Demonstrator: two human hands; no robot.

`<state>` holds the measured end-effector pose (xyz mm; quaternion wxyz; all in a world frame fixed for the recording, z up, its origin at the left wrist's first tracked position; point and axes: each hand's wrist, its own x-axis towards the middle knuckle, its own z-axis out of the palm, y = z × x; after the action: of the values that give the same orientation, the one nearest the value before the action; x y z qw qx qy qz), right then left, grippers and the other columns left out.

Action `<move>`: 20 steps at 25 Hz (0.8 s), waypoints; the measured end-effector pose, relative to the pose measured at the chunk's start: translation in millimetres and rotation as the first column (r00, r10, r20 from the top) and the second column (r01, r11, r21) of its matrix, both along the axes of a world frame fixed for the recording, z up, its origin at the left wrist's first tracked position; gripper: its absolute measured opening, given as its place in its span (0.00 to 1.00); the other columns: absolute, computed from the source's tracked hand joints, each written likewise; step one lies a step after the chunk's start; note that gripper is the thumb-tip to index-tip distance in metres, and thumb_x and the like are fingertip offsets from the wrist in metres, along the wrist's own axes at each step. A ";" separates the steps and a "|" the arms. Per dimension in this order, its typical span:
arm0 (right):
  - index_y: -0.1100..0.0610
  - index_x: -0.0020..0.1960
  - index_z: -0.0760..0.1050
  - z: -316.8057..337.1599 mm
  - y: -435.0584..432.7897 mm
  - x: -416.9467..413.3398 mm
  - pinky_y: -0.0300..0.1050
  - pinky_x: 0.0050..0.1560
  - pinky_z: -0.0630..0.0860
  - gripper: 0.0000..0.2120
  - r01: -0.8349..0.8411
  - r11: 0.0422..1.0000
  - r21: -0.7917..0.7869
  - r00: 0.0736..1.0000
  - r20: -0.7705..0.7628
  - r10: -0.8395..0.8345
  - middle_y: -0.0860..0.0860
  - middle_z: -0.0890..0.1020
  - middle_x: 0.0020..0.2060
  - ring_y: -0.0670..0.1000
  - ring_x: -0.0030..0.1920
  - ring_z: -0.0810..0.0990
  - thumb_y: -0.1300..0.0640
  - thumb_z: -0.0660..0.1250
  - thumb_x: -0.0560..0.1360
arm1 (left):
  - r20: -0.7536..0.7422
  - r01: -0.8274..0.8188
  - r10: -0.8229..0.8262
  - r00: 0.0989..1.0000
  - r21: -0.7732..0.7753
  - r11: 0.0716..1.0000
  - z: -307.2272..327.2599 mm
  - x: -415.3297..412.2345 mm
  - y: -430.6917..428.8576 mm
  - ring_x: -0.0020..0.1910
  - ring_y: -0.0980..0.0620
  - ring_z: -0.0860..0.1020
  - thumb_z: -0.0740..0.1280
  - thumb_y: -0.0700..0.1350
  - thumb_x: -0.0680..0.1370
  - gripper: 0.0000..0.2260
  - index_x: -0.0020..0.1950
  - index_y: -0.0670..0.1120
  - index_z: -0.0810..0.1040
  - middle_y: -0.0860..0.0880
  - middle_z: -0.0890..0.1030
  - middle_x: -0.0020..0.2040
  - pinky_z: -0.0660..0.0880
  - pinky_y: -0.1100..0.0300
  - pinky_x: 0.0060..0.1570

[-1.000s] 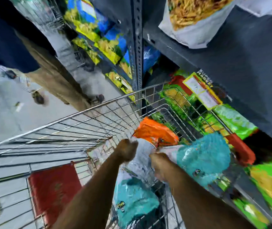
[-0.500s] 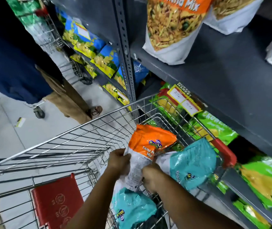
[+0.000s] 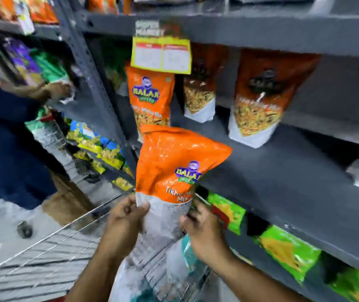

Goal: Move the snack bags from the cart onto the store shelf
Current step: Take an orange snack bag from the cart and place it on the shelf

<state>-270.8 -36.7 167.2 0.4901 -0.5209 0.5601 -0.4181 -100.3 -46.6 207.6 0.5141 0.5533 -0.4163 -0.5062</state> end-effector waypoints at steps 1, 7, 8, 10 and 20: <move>0.43 0.61 0.71 14.5 -1.3 -14.1 0.54 0.58 0.76 0.21 0.036 0.996 -0.080 0.998 -0.041 -0.040 0.44 0.85 0.53 0.46 0.56 0.81 0.52 0.63 0.68 | -0.060 0.023 -0.026 0.998 -0.059 0.998 15.9 -18.9 -9.8 0.28 0.56 0.78 0.64 0.33 0.75 0.08 0.41 0.44 0.78 0.50 0.83 0.31 0.73 0.65 0.27; 0.46 0.61 0.70 73.8 -34.9 -96.3 0.53 0.53 0.78 0.19 0.255 0.918 -0.304 0.894 -0.288 -0.343 0.48 0.85 0.54 0.54 0.56 0.81 0.53 0.63 0.71 | -0.347 0.164 -0.213 0.913 -0.166 0.972 46.0 -120.4 -91.3 0.44 0.45 0.77 0.66 0.34 0.70 0.07 0.41 0.45 0.79 0.43 0.81 0.41 0.73 0.52 0.49; 0.47 0.61 0.71 74.5 -41.9 -107.6 0.51 0.52 0.77 0.17 0.281 0.909 -0.307 0.855 -0.350 -0.383 0.49 0.85 0.54 0.56 0.56 0.81 0.53 0.63 0.72 | -0.342 0.160 -0.206 0.917 -0.157 0.974 41.1 -134.2 -102.7 0.44 0.45 0.77 0.66 0.34 0.68 0.07 0.39 0.46 0.80 0.44 0.82 0.40 0.73 0.52 0.49; 0.48 0.62 0.71 71.7 -50.0 -125.7 0.48 0.52 0.74 0.16 0.314 0.913 -0.259 0.780 -0.477 -0.404 0.51 0.83 0.56 0.60 0.57 0.79 0.54 0.63 0.74 | -0.276 0.190 -0.217 0.936 -0.123 0.974 28.5 -157.8 -114.8 0.43 0.45 0.77 0.65 0.34 0.67 0.07 0.37 0.46 0.78 0.45 0.81 0.38 0.73 0.54 0.47; 0.43 0.73 0.58 52.2 -54.3 -134.5 0.41 0.68 0.65 0.30 0.311 0.941 -0.131 0.819 -0.466 -0.335 0.49 0.78 0.64 0.51 0.65 0.75 0.60 0.63 0.75 | -0.170 0.284 -0.285 0.943 -0.030 0.958 -1.1 -163.9 -135.5 0.44 0.47 0.78 0.57 0.26 0.71 0.15 0.43 0.45 0.76 0.44 0.80 0.43 0.75 0.56 0.43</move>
<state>-405.3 -90.9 219.4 0.2443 -0.5178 0.7337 -0.3659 -264.2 -182.1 206.5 0.4709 0.4404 -0.4471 -0.6200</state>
